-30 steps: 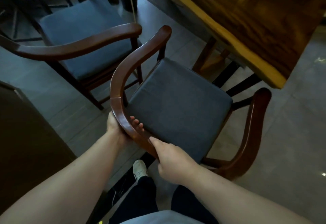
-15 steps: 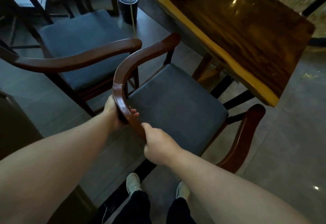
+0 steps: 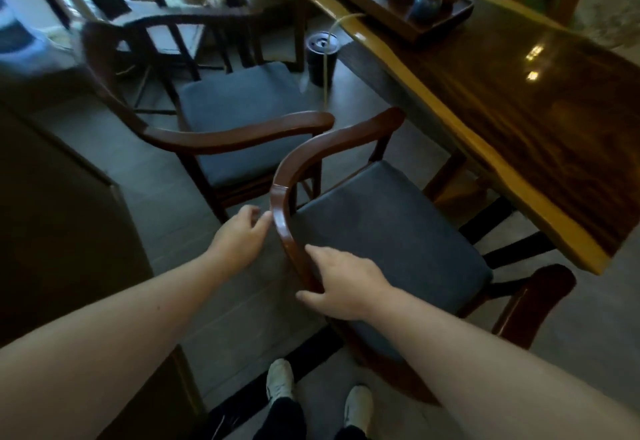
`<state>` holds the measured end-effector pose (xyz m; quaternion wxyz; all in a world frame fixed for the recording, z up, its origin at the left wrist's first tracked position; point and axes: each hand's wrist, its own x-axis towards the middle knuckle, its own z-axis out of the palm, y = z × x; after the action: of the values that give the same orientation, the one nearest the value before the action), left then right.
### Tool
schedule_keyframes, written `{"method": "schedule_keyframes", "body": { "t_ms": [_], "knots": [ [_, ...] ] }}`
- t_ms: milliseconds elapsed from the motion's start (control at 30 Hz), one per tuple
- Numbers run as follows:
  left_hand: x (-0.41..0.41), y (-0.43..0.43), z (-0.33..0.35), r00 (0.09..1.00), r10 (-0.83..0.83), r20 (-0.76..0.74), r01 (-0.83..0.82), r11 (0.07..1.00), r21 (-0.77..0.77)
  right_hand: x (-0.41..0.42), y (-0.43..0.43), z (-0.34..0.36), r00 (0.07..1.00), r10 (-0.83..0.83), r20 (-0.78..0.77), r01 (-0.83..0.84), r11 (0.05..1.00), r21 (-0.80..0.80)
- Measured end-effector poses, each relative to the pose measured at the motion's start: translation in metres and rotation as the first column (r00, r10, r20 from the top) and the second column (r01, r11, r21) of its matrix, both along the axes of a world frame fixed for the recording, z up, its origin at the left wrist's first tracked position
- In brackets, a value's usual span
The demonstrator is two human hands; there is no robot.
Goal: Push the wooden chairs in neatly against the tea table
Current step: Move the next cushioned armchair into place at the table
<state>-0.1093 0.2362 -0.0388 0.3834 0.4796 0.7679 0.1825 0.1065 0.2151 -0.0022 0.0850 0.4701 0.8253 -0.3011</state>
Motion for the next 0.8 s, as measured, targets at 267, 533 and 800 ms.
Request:
{"method": "schedule_keyframes", "body": {
  "t_ms": [267, 533, 800],
  "knots": [
    [-0.018, -0.081, 0.087, 0.651, -0.261, -0.713, 0.43, 0.901, 0.062, -0.008, 0.027, 0.035, 0.949, 0.312, 0.044, -0.309, 0.893, 0.328],
    [-0.069, -0.092, 0.128, 0.434, -0.266, -0.861, 0.479, 0.877, -0.03, -0.072, 0.053, 0.057, 0.903, 0.425, 0.066, -0.411, 0.808, 0.423],
    [-0.158, -0.029, 0.143, 0.29, -0.358, -0.887, 0.55, 0.821, -0.151, -0.145, 0.101, 0.067, 0.907, 0.4, 0.129, -0.411, 0.784, 0.465]
  ]
}}
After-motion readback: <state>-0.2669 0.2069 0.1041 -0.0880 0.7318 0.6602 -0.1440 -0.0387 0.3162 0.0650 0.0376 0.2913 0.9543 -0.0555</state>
